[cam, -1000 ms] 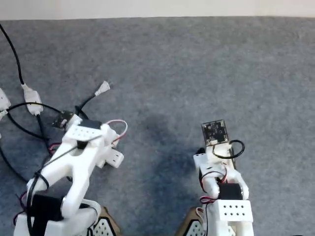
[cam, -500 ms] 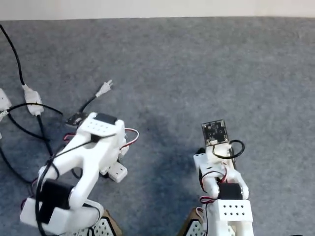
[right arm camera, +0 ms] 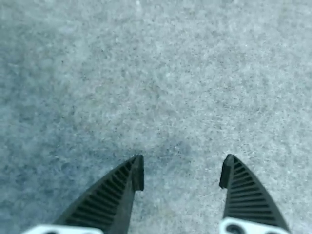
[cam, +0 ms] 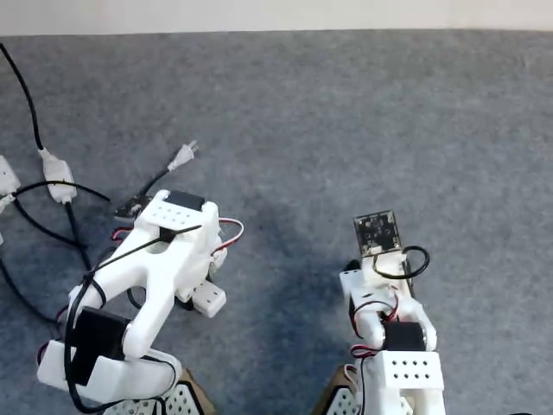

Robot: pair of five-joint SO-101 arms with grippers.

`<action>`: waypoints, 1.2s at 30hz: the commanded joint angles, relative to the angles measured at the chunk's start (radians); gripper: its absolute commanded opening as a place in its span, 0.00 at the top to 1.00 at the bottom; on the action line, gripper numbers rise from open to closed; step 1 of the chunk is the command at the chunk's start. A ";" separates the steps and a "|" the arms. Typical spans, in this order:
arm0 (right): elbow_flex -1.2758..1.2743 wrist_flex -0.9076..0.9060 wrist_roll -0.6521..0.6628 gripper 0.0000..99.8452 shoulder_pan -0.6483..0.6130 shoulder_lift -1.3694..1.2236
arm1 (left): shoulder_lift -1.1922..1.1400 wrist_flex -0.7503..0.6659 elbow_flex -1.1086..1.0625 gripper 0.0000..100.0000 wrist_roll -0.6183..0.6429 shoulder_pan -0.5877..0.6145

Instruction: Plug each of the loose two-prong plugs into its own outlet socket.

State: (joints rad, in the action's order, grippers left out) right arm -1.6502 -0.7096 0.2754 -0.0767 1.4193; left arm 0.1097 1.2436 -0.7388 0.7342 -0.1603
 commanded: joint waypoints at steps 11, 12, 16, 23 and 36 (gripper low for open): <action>-0.016 0.025 0.012 0.75 -0.012 -0.013 | 0.038 -0.115 0.028 0.72 0.009 0.041; -0.016 0.025 0.012 0.75 -0.012 -0.013 | 0.035 -0.124 0.028 0.67 0.009 0.047; -0.016 0.025 0.012 0.75 -0.012 -0.013 | 0.036 -0.130 0.033 0.58 0.003 0.053; -0.016 0.025 0.012 0.75 -0.012 -0.013 | 0.038 -0.124 0.058 0.59 0.002 0.054; -0.016 0.025 0.012 0.75 -0.012 -0.013 | 0.038 -0.048 0.059 0.59 0.000 0.036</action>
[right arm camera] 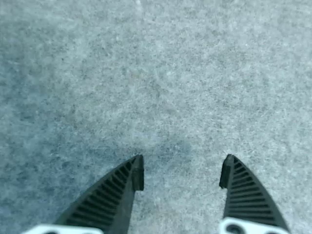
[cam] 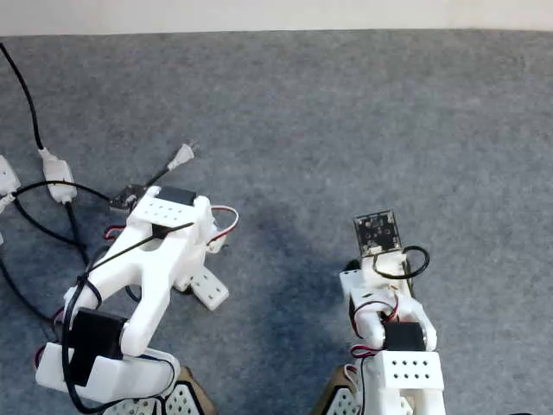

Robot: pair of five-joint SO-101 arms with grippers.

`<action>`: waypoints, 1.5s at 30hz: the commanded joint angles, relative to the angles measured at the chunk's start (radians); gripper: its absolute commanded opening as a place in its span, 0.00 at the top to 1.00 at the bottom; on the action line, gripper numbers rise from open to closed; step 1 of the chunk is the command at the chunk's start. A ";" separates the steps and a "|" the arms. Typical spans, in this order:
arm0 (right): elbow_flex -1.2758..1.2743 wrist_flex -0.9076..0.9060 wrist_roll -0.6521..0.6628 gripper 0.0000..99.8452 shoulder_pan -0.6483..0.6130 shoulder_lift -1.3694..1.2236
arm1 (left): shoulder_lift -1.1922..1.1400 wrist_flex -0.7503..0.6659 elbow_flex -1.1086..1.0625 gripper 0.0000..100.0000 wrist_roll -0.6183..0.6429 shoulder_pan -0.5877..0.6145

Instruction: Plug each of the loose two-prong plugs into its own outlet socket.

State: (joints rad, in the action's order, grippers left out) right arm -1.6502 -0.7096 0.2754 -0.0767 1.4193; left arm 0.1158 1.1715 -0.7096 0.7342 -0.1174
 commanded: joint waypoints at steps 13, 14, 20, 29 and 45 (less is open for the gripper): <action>-0.016 0.025 0.012 0.75 -0.012 -0.012 | 0.127 0.167 0.116 0.59 -0.137 0.188; -0.016 0.025 0.012 0.75 -0.012 -0.012 | 0.162 0.192 0.131 0.59 -0.155 0.219; -0.016 0.025 0.012 0.75 -0.012 -0.013 | 0.380 0.245 0.157 0.59 -0.387 0.314; -0.005 -0.005 0.014 0.75 -0.013 -0.015 | 0.418 -0.021 0.122 0.59 -0.861 0.473; -0.013 -0.007 0.012 0.75 -0.013 -0.010 | -0.816 0.618 1.739 0.74 -1.350 0.371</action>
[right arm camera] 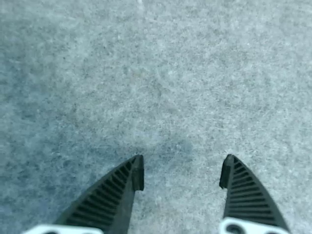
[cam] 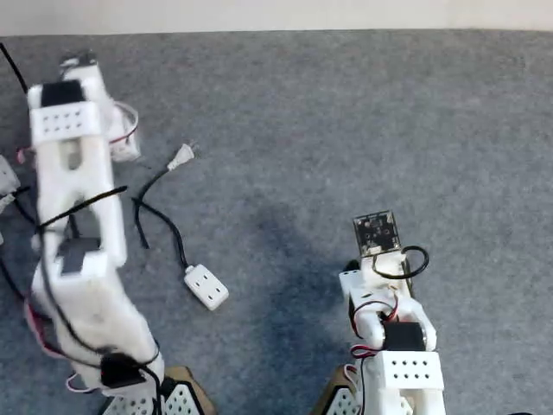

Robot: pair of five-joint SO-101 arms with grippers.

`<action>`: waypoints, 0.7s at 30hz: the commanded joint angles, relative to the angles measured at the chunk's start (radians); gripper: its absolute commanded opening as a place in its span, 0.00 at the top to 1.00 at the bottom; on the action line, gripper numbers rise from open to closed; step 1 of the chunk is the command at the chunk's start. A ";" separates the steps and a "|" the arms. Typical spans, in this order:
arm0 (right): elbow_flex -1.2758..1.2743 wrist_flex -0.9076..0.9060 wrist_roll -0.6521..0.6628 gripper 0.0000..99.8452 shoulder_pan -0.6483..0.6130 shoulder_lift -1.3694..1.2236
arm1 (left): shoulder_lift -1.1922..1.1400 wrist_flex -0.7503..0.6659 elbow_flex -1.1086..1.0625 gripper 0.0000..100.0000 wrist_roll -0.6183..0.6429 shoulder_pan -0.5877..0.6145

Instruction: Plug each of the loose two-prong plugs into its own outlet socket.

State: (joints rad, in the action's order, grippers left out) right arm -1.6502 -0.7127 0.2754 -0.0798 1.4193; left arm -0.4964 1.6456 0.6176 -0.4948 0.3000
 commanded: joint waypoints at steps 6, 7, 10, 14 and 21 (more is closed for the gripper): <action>-0.012 -0.004 0.014 0.75 -0.010 -0.010 | -0.460 0.135 0.654 0.71 -0.235 -0.099; -0.012 -0.004 0.014 0.75 -0.010 -0.010 | -0.490 0.135 0.680 0.71 -0.247 -0.108; -0.013 -0.004 0.014 0.75 -0.010 -0.010 | -0.573 0.133 0.774 0.71 -0.255 -0.131; -0.013 -0.004 0.014 0.75 -0.010 -0.010 | -0.685 0.133 0.878 0.71 -0.255 -0.154; -0.013 -0.004 0.043 0.75 -0.010 -0.010 | -0.846 0.115 1.015 0.81 -0.255 -0.140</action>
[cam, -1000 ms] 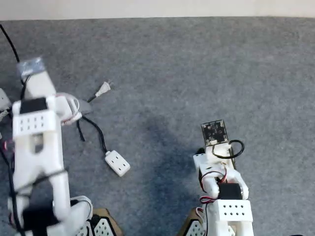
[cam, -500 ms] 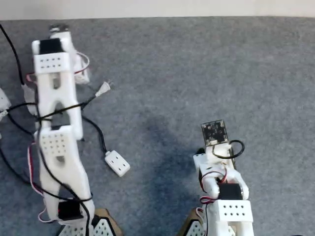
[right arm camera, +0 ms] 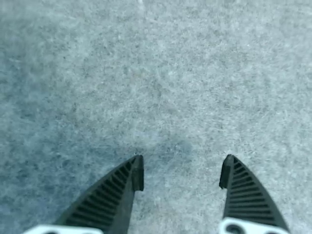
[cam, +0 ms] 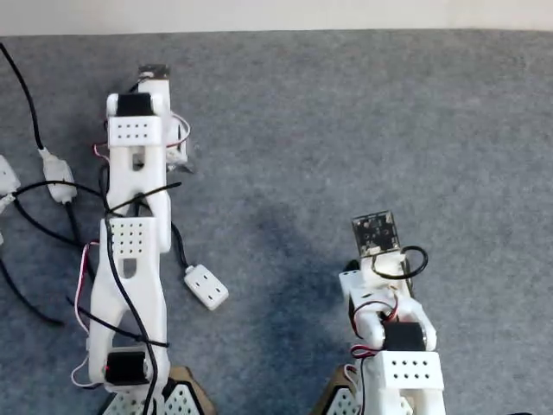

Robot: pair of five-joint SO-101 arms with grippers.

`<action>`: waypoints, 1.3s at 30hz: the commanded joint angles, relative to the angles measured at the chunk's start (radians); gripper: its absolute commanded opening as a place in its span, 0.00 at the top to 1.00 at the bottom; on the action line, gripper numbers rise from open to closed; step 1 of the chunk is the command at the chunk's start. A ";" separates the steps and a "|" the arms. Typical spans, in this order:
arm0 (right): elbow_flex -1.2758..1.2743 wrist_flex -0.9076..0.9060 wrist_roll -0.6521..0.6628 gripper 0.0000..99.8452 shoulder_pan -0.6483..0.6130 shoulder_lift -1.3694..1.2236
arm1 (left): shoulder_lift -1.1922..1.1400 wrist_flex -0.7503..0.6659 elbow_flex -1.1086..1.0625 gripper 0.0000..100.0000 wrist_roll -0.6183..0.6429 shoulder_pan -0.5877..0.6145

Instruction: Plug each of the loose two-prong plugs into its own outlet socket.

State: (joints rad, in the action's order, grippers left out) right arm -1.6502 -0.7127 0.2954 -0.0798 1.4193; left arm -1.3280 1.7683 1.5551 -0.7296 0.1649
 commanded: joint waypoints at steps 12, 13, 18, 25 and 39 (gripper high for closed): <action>-0.015 -0.004 0.023 0.75 -0.010 -0.008 | -0.058 -0.015 0.102 0.99 -0.015 -0.024; -0.015 -0.004 0.023 0.75 -0.010 -0.008 | -0.056 -0.014 0.102 1.00 -0.014 -0.030; -0.015 -0.004 0.023 0.75 -0.012 -0.008 | 0.027 -0.006 0.094 1.00 0.078 -0.045; -0.015 -0.004 0.023 0.75 -0.012 -0.008 | 0.305 0.000 -0.257 1.00 0.068 -0.053; -0.015 -0.004 0.023 0.75 -0.012 -0.008 | 1.053 0.000 -1.116 1.00 -0.026 -0.084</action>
State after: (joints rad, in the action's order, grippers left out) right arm -1.6502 -0.7127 0.2984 -0.0829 1.4193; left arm -0.4488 1.7576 0.5470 -0.7173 0.1051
